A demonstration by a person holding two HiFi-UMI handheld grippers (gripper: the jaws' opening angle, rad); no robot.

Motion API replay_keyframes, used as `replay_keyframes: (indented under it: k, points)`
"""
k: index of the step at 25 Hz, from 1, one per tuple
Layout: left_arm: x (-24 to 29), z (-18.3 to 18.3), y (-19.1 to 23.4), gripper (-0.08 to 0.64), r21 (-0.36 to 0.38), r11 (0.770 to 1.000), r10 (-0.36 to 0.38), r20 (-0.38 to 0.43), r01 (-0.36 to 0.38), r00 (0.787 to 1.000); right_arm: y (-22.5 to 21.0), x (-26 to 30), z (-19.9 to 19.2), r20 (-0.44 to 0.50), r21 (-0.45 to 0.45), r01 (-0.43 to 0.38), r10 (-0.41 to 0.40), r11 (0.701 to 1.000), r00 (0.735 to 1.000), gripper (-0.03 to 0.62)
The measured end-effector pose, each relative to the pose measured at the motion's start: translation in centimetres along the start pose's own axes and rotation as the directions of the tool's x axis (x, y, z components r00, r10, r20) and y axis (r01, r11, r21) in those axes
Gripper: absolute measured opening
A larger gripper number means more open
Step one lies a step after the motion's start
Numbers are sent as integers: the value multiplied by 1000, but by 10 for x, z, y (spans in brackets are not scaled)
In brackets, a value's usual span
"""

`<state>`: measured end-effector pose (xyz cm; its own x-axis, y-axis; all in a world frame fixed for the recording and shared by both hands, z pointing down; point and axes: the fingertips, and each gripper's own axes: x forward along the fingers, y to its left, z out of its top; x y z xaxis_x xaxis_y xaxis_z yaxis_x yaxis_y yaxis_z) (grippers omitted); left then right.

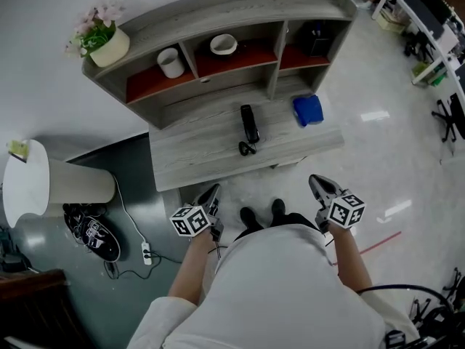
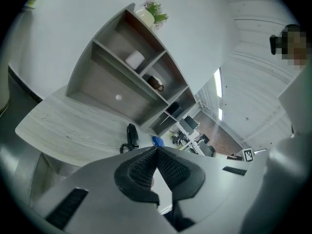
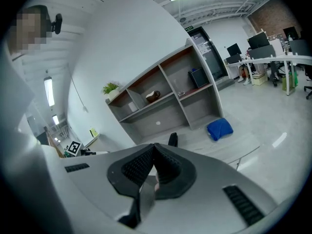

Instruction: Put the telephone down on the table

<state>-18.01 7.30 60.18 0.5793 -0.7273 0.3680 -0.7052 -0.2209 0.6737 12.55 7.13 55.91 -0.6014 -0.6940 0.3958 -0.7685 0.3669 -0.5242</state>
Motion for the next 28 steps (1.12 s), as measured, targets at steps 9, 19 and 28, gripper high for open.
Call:
replay_keyframes:
  k: [9, 19, 28]
  points:
    - [-4, 2, -34, 11, -2, 1000, -19, 23, 19, 1000, 18, 14, 19, -23, -33, -120, 119, 992, 993, 17]
    - [-1, -3, -46, 11, -28, 1000, -3, 48, 5, 999, 11, 22, 28, -49, -33, -167, 166, 985, 985, 17]
    - [8, -14, -45, 11, -44, 999, 4, 35, -2, 999, -4, 18, 33, -48, -37, -161, 160, 986, 986, 17]
